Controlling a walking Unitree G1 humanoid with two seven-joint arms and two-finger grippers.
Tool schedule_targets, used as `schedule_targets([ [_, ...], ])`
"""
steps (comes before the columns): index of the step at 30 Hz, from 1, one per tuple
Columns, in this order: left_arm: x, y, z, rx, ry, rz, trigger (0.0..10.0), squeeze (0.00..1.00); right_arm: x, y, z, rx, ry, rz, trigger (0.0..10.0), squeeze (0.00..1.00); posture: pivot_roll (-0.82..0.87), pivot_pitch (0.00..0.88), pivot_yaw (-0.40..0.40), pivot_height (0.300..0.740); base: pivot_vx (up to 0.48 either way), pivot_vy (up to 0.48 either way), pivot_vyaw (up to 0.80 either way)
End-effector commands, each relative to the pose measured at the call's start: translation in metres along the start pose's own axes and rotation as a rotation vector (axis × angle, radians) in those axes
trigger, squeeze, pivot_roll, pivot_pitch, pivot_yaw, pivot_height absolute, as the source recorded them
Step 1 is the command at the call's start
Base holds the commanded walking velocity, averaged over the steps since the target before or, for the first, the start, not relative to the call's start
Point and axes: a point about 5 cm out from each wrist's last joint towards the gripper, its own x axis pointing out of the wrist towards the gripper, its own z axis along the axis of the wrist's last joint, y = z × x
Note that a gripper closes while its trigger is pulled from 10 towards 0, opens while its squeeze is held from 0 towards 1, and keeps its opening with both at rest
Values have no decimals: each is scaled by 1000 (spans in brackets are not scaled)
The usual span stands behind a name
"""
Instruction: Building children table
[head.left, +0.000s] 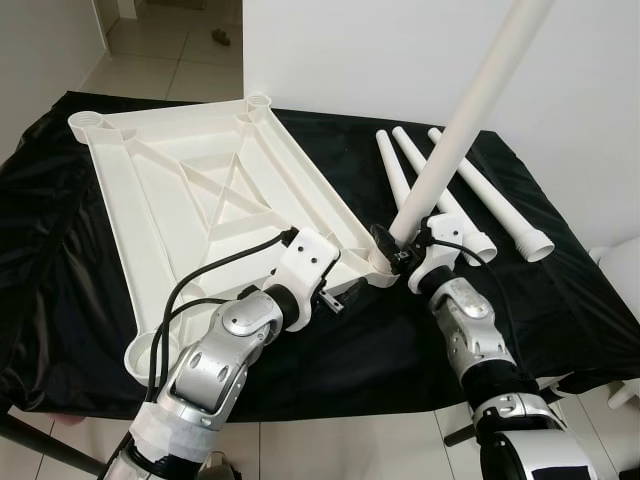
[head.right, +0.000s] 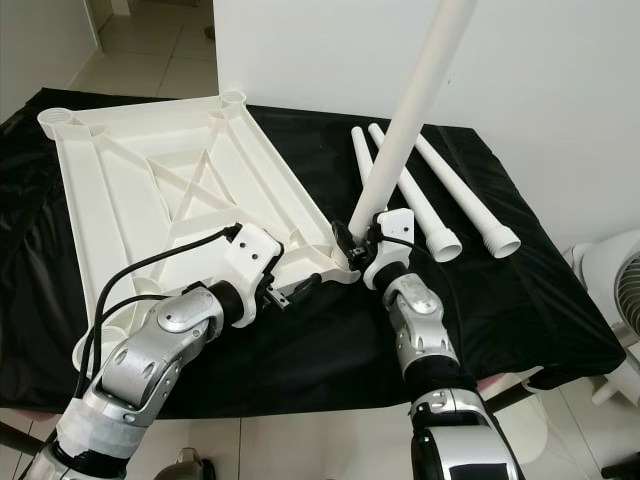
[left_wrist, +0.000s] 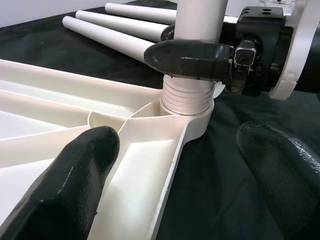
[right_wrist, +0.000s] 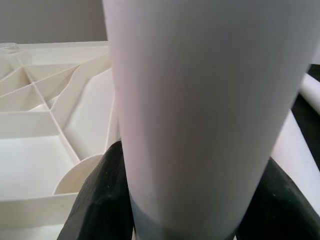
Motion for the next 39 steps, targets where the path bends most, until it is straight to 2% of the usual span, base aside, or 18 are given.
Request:
schedule_targets([
  [1,0,-2,-3,-4,12,12,10000,0,-9,6,-20,46,75,-79,0,0,78,50,-92,740,0,0,0],
  [2,-1,-3,-3,-3,12,7,10000,0,-9,9,-22,54,87,-157,0,0,79,50,-91,740,0,0,0],
  [7,-1,-3,-3,-2,12,3,10000,0,-11,13,-24,63,106,-249,0,0,77,49,-89,740,0,0,0],
  [9,-1,-4,-3,-4,9,-3,10000,0,-10,24,-26,51,139,-344,0,0,74,46,-84,740,0,0,0],
  [10,-1,-4,-3,-4,9,-3,10000,0,-10,24,-26,51,139,-344,0,0,74,46,-84,740,0,0,0],
  [12,-2,-5,-3,-9,11,-13,10000,0,-8,35,-31,79,194,-428,0,0,66,46,-78,740,0,0,0],
  [16,-1,-7,-4,-9,14,-24,10000,0,-1,51,-28,35,197,-355,0,0,65,43,-80,740,0,0,0],
  [20,0,-8,-4,-6,11,-31,10000,0,2,63,-22,85,168,-308,0,0,68,40,-87,740,0,0,0],
  [21,0,-7,-4,-5,9,-27,10000,0,2,63,-19,99,151,-303,4078,0,70,38,-90,740,0,0,0],
  [22,0,-7,-3,-5,8,-23,10000,0,1,63,-17,100,141,-303,10000,0,70,32,-92,740,0,0,0],
  [26,0,-5,-3,-6,4,-12,10000,0,0,58,-11,83,110,-290,10000,0,71,28,-94,740,0,0,0],
  [27,0,-5,-3,-5,3,-11,10000,0,-1,55,-9,82,93,-284,10000,1000,70,22,-94,740,0,0,0],
  [31,1,-6,-2,-1,1,-13,10000,0,-2,52,-9,71,76,-249,10000,1000,70,22,-94,740,0,0,0],
  [33,3,-6,1,3,-7,-18,10000,0,-3,43,-8,58,61,-181,10000,1000,71,10,-94,740,0,0,0],
  [35,3,-6,1,3,-7,-18,10000,0,-3,43,-8,58,61,-181,10000,1000,71,10,-94,740,0,0,0],
  [39,4,-6,1,14,-10,-16,10000,0,-6,27,-1,26,37,-96,10000,1000,70,0,-96,740,0,0,0],
])
